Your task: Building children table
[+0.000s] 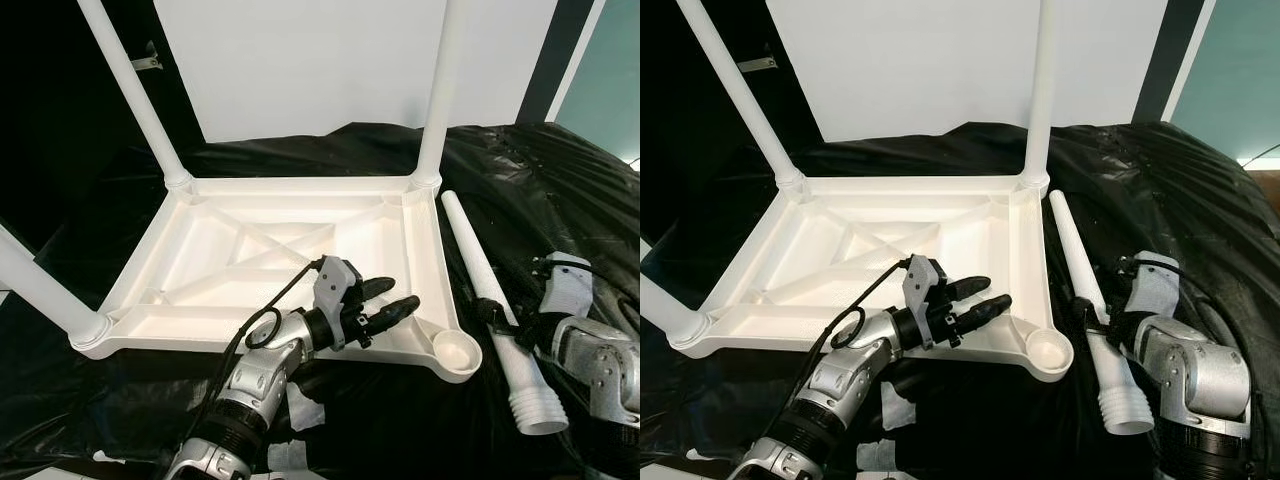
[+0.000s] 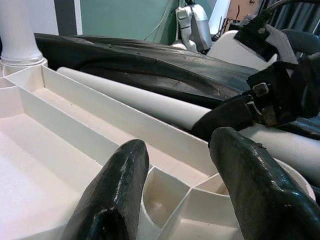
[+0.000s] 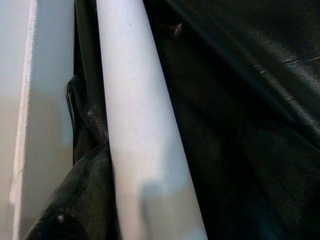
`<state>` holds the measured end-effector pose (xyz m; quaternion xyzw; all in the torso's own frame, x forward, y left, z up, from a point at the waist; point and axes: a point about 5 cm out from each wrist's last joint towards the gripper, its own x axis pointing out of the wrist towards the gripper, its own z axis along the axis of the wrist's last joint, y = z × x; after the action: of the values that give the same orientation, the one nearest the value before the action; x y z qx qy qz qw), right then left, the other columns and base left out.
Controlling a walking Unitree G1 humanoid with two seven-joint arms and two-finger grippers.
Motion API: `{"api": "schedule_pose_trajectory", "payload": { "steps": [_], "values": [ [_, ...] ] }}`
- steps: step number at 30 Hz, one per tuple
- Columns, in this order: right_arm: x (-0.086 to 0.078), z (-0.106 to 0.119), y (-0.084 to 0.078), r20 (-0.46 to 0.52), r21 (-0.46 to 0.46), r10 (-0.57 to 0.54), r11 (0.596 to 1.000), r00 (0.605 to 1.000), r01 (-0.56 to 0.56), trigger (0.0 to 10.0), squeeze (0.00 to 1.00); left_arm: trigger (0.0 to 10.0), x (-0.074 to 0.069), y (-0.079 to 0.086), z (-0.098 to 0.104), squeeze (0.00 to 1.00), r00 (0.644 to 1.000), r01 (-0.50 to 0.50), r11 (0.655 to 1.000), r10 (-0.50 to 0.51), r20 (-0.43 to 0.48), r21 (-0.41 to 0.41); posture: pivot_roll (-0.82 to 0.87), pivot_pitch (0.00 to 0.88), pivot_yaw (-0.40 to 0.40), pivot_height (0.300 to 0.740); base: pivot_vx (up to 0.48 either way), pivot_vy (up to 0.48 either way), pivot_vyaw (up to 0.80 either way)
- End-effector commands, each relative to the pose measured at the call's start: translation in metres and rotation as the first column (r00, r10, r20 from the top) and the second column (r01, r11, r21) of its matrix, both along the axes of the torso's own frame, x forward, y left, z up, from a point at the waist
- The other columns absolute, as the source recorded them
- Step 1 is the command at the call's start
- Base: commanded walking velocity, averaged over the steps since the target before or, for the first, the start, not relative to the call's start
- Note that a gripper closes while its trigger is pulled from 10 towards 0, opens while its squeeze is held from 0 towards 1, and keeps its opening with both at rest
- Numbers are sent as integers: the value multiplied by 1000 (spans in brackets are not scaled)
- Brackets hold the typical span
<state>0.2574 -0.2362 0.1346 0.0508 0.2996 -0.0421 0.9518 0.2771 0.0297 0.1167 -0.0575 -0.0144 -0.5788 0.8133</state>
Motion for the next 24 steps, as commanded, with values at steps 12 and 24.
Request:
{"api": "schedule_pose_trajectory", "payload": {
  "steps": [12, 24],
  "values": [
    [12, 5, 21, 139, -93, 100, 992, 985, -88, 0, 0, 10000, -2, -1, -3, 0, 999, 34, 999, -35, 17, 25, -129, 0, 48, 740, 0, 0, 0],
    [7, 41, 39, 387, -295, 292, 938, 875, -182, 0, 0, 10000, 1, -4, 0, 0, 999, 48, 999, -48, 0, 10, -163, 0, 69, 740, 0, 0, 0]
  ]
}}
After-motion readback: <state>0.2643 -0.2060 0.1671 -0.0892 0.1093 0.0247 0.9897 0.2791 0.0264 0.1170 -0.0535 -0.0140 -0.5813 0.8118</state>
